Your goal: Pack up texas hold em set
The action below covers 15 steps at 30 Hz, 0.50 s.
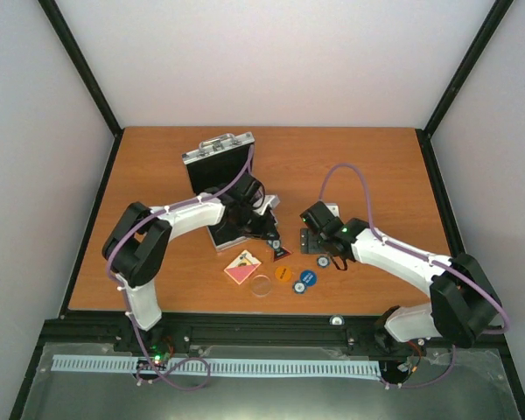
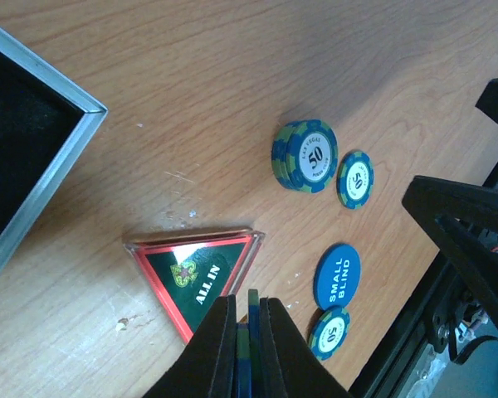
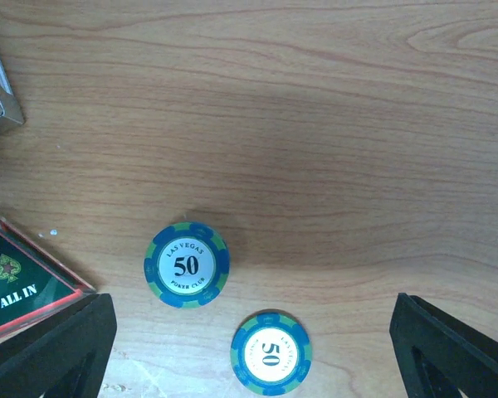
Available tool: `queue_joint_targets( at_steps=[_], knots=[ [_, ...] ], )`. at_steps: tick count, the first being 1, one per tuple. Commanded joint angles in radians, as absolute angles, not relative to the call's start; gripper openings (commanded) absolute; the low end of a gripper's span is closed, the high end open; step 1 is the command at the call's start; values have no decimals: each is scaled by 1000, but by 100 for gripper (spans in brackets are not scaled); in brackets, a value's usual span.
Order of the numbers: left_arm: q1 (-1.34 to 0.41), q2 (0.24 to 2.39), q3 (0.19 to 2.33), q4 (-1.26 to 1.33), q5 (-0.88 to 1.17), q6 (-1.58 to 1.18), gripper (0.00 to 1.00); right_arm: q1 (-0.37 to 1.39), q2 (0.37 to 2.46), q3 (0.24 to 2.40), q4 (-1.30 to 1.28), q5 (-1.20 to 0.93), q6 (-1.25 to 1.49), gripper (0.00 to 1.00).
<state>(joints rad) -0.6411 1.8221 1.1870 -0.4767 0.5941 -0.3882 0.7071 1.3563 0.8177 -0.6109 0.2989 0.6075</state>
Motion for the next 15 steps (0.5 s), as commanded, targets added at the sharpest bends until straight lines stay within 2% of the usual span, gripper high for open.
queue_joint_targets(
  at_steps=[1,15],
  knots=[
    [-649,1840,1235,-438,571,-408,1,700,1323,826,-614,321,618,92],
    [-649,1837,1295,-547,355,-365,1,690,1325,806,-597,308,620,92]
  ],
)
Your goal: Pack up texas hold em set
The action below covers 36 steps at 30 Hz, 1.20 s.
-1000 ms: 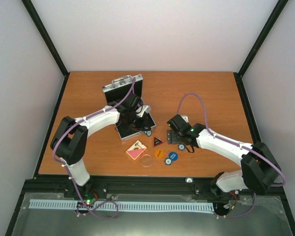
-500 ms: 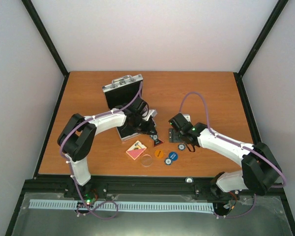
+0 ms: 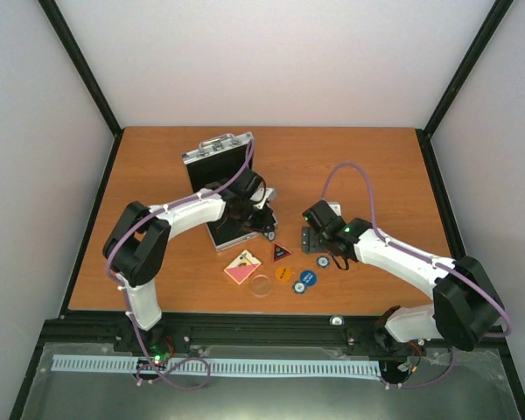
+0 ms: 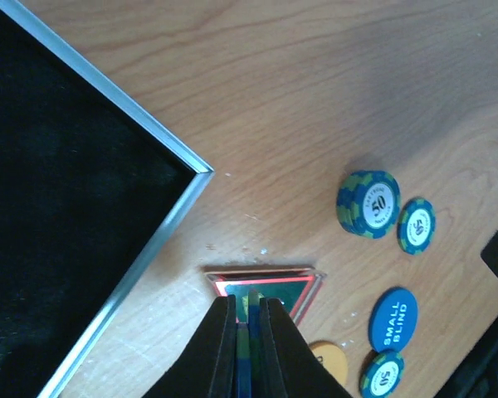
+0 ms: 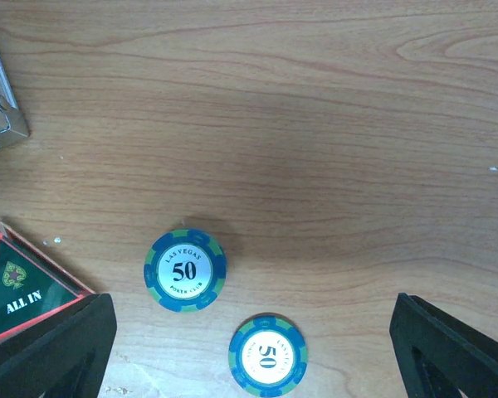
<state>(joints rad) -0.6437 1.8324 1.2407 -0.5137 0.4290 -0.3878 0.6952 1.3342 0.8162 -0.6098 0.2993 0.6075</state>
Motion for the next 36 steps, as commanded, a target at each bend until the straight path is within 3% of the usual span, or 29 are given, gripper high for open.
queue_joint_targets(
  at_steps=[1,34,36],
  knots=[
    [-649,1844,1301,-555,341,-362,1,690,1323,805,-597,307,620,92],
    [-706,1900,1269,-641,169,-313,1,686,1338,803,-589,309,606,93],
    [-711,1901,1262,-635,167,-315,4,686,1336,801,-589,312,604,94]
  ],
)
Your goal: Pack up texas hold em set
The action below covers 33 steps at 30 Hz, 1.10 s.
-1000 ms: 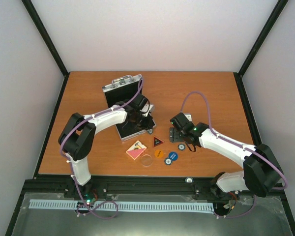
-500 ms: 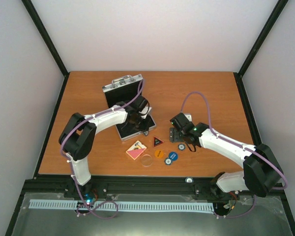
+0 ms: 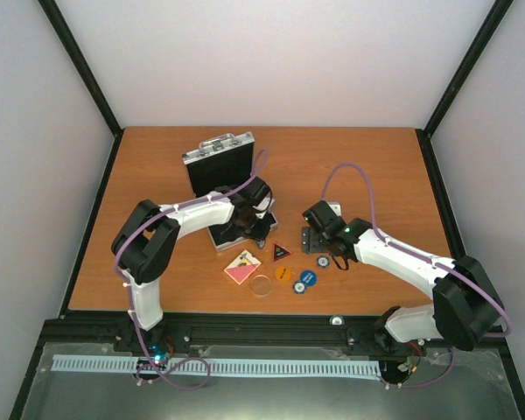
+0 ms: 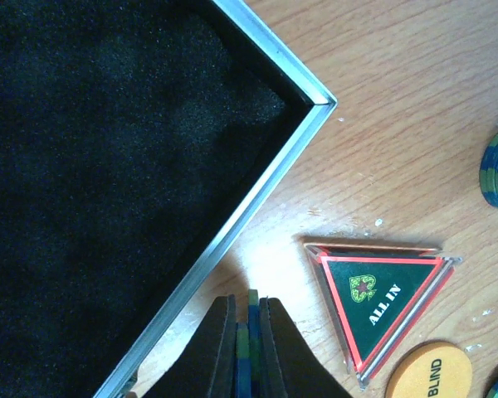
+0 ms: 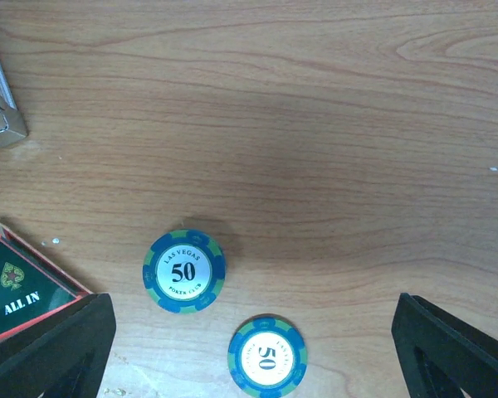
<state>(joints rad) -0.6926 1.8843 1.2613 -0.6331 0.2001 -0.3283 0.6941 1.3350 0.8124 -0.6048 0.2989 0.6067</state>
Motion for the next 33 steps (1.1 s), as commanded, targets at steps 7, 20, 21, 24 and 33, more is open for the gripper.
queue_joint_targets(
  at_steps=[7,20,21,24,33],
  knots=[
    [-713,1897,1241,-623,194,-321,27,683,1343,796,-585,308,604,94],
    [-715,1860,1235,-637,179,-317,47,683,1344,795,-582,294,595,95],
    [-715,1853,1236,-643,173,-317,49,683,1345,797,-584,292,592,95],
    [-715,1826,1240,-654,172,-317,54,683,1351,807,-603,296,585,95],
    [-715,1758,1253,-677,221,-311,68,683,1335,880,-712,300,575,92]
  ],
)
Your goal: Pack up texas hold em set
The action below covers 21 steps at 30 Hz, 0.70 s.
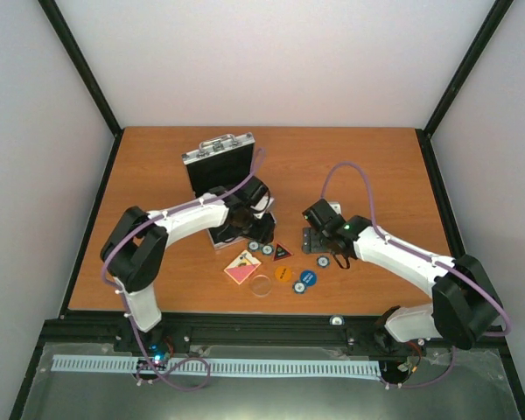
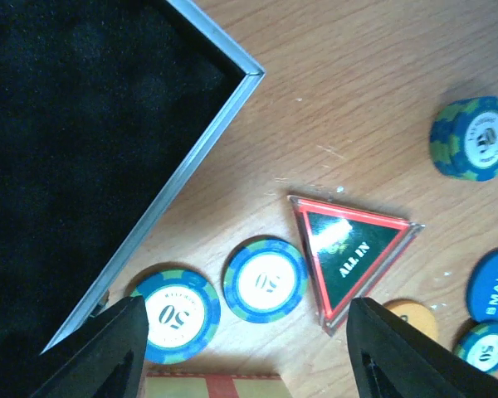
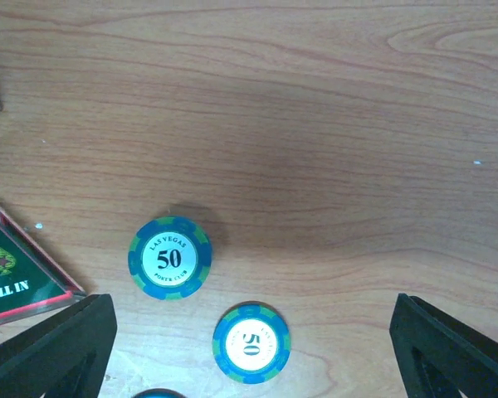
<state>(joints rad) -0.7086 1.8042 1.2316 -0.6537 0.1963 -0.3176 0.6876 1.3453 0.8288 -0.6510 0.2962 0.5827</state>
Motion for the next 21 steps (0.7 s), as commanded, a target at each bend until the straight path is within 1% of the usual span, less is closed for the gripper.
queue_joint_targets(
  at_steps=[1,5,7,8,11,16,19,20,21],
  knots=[
    [-715,1751,1255,-684,220,-311,69,683,1336,886,-721,291,569,92],
    [-715,1724,1253,-704,191,-306,72,683,1369,920,-763,269,544,90],
    [-715,1710,1247,-712,175,-301,73,682,1401,945,-785,267,528,83],
    [-715,1704,1242,-715,166,-301,74,683,1417,960,-794,261,518,82],
    [-714,1676,1224,-710,161,-304,80,682,1467,995,-811,225,490,82],
    [-715,1625,1209,-700,165,-308,82,678,1553,1046,-843,181,469,82],
    [-714,1604,1206,-700,143,-305,85,678,1592,1052,-833,139,468,82],
    [-715,1599,1204,-702,137,-304,86,678,1602,1052,-828,133,468,81],
    [-715,1596,1204,-703,132,-303,86,678,1611,1053,-825,129,470,78]
  ],
)
